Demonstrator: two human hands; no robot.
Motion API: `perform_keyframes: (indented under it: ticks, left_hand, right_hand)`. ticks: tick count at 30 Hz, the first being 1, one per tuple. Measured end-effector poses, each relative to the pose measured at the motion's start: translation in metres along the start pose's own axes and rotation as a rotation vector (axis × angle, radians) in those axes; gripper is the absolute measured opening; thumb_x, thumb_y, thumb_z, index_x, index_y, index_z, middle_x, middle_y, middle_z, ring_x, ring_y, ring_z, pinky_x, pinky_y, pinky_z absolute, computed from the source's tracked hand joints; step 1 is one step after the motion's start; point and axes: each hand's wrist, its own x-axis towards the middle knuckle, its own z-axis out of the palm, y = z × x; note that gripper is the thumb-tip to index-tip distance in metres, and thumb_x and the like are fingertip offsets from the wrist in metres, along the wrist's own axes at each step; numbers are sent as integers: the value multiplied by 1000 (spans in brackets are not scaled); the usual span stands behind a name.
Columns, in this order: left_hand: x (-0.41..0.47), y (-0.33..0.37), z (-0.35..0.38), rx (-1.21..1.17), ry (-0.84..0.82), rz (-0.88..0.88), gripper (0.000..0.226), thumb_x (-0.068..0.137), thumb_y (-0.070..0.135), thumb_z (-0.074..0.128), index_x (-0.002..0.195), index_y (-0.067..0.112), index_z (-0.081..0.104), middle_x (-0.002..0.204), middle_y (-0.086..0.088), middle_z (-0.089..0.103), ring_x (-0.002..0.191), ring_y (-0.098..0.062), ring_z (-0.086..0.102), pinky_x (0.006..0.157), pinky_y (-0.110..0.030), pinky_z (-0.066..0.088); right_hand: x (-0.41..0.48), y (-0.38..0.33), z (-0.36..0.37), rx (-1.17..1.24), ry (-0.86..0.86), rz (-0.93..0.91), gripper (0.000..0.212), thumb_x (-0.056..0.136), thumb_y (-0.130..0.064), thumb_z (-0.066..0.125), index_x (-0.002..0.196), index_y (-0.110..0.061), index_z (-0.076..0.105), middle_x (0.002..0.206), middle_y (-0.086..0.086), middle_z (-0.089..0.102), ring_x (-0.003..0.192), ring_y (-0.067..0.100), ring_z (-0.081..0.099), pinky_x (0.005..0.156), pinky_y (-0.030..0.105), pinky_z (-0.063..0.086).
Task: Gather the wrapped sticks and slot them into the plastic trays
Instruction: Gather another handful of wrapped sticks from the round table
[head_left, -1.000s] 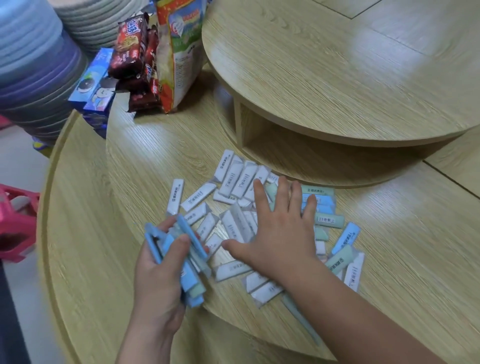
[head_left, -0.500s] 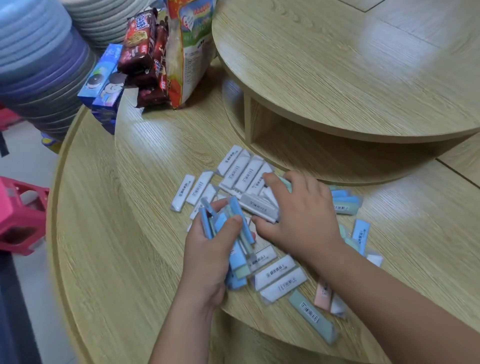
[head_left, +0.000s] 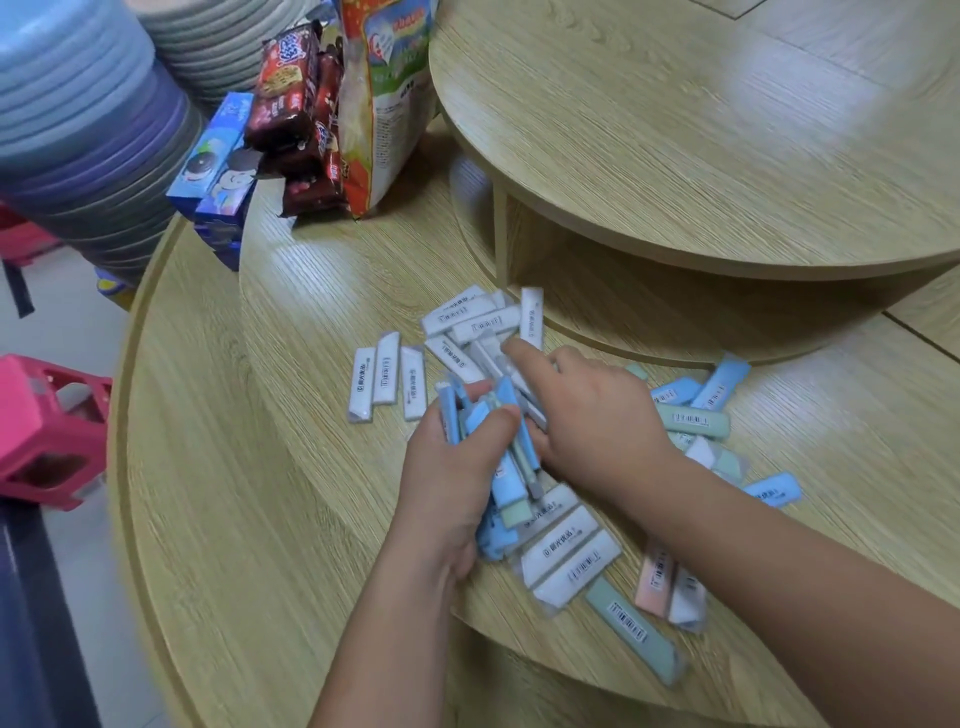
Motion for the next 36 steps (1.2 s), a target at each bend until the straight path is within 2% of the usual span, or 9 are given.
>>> perform_keyframes:
  ticks: [4, 7, 10, 13, 17, 20, 27, 33, 36]
  left_hand:
    - [-2, 0, 1, 14, 7, -19, 18, 86, 22, 69, 104, 24, 72, 90, -21, 75, 73, -30, 73, 61, -35, 58]
    - [-5, -2, 0, -10, 12, -17, 20, 87, 20, 68, 107, 26, 72, 91, -19, 75, 74, -29, 73, 64, -38, 59]
    - [-13, -4, -1, -47, 20, -12, 29, 84, 21, 70, 112, 25, 70, 95, -19, 75, 74, -30, 72, 66, -39, 60]
    - [-20, -3, 1, -68, 14, 10, 30, 82, 20, 70, 112, 25, 71, 95, -18, 75, 73, -29, 73, 65, -36, 60]
    - [-22, 0, 8, -65, -4, -3, 25, 93, 10, 68, 114, 23, 70, 90, -17, 75, 71, -29, 72, 62, -35, 59]
    - [-25, 3, 11, -57, -13, -11, 26, 86, 16, 72, 109, 26, 72, 89, -17, 75, 71, -28, 72, 63, -35, 60]
    - [-35, 14, 9, -32, -95, -26, 24, 80, 22, 70, 102, 32, 75, 85, -14, 75, 69, -28, 73, 60, -34, 59]
    - [-44, 19, 18, 56, -135, -11, 25, 79, 25, 71, 102, 35, 74, 88, -14, 76, 74, -31, 74, 64, -37, 59]
    - [-49, 23, 32, 103, -187, 3, 29, 74, 30, 75, 103, 34, 73, 89, -14, 75, 76, -30, 73, 66, -39, 59]
  right_hand:
    - [1, 2, -3, 48, -17, -33, 57, 88, -55, 52, 139, -31, 44, 94, 5, 62, 69, 30, 62, 52, 30, 32]
    - [1, 4, -4, 115, 9, -35, 54, 87, -56, 48, 135, -31, 46, 92, 3, 62, 67, 29, 62, 51, 29, 32]
    - [-5, 3, -1, 190, 37, -57, 50, 86, -53, 55, 131, -34, 45, 92, -1, 62, 69, 27, 63, 51, 30, 38]
    - [-9, 7, 0, 295, 13, -54, 54, 84, -51, 59, 132, -38, 38, 102, -4, 62, 81, 24, 64, 60, 33, 47]
    - [-11, 12, -2, 358, 10, -40, 57, 85, -45, 63, 136, -37, 38, 113, -5, 63, 92, 24, 64, 67, 33, 45]
    - [-15, 15, -4, 366, 9, -55, 60, 86, -43, 63, 139, -35, 37, 118, -3, 62, 97, 25, 63, 72, 35, 48]
    - [-26, 15, -19, 384, 15, -126, 67, 85, -51, 51, 145, -45, 19, 106, -1, 61, 84, 23, 62, 64, 37, 50]
    - [-40, 19, -31, 436, 41, -85, 61, 83, -54, 50, 139, -46, 27, 105, -3, 60, 84, 21, 62, 64, 35, 49]
    - [-54, 26, -43, 474, 120, -31, 64, 82, -43, 65, 138, -43, 34, 101, -3, 61, 81, 21, 61, 62, 31, 46]
